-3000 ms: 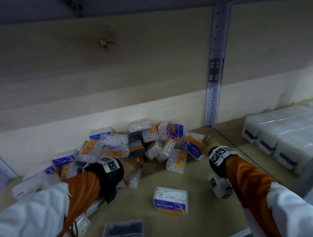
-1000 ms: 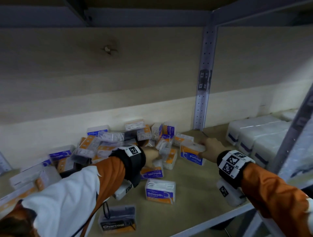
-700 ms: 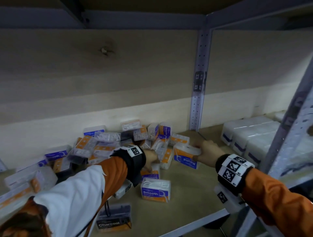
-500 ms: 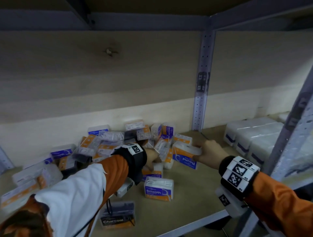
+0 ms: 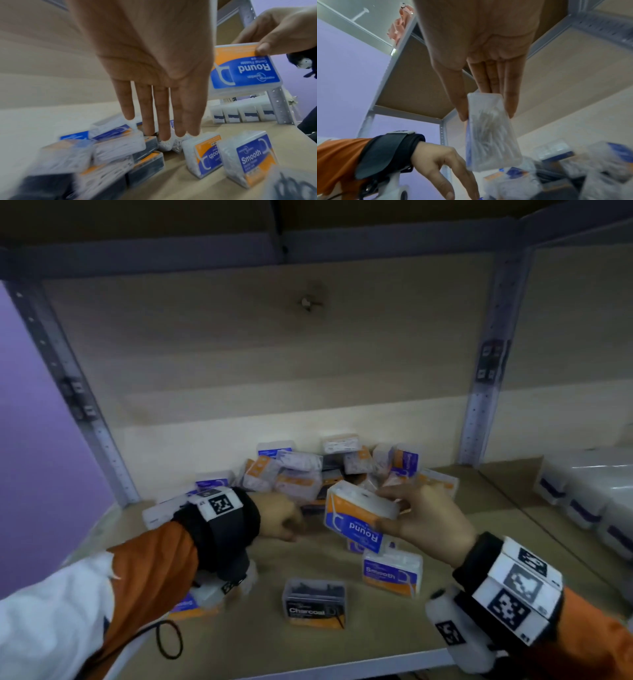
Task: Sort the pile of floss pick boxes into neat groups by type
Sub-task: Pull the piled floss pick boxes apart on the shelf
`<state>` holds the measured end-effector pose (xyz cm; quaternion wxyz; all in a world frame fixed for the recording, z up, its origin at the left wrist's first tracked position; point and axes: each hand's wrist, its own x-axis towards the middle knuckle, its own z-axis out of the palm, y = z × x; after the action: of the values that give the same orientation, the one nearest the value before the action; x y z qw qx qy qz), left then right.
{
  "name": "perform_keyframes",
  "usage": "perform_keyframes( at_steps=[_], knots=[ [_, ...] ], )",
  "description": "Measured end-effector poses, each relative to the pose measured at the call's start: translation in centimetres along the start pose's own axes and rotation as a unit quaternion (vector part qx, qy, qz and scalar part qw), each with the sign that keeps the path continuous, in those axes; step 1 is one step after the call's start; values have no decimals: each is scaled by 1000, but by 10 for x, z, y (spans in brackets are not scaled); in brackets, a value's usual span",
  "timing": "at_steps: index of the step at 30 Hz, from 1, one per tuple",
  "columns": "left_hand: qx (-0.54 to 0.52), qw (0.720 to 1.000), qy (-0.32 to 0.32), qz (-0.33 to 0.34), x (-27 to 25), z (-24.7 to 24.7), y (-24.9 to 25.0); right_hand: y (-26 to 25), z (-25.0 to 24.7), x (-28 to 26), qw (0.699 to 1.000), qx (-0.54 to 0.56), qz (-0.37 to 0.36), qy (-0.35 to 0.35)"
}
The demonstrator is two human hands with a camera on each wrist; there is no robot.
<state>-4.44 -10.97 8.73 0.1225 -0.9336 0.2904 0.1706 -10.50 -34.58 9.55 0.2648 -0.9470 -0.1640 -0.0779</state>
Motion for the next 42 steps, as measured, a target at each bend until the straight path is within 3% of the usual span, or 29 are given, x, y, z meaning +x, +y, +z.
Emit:
perform_keyframes(
  at_steps=[9, 19, 42],
  knots=[
    [-28, 995, -25, -90, -83, 54, -45, -70, 73, -7, 993, 67, -39, -87],
    [-91, 983, -33, -156, -116, 103, -70, -100, 142, -15, 975, 70, -74, -198],
    [-125, 978, -4, -169, -114, 123, -83, -93, 190, -7, 970, 37, -95, -220]
  ],
)
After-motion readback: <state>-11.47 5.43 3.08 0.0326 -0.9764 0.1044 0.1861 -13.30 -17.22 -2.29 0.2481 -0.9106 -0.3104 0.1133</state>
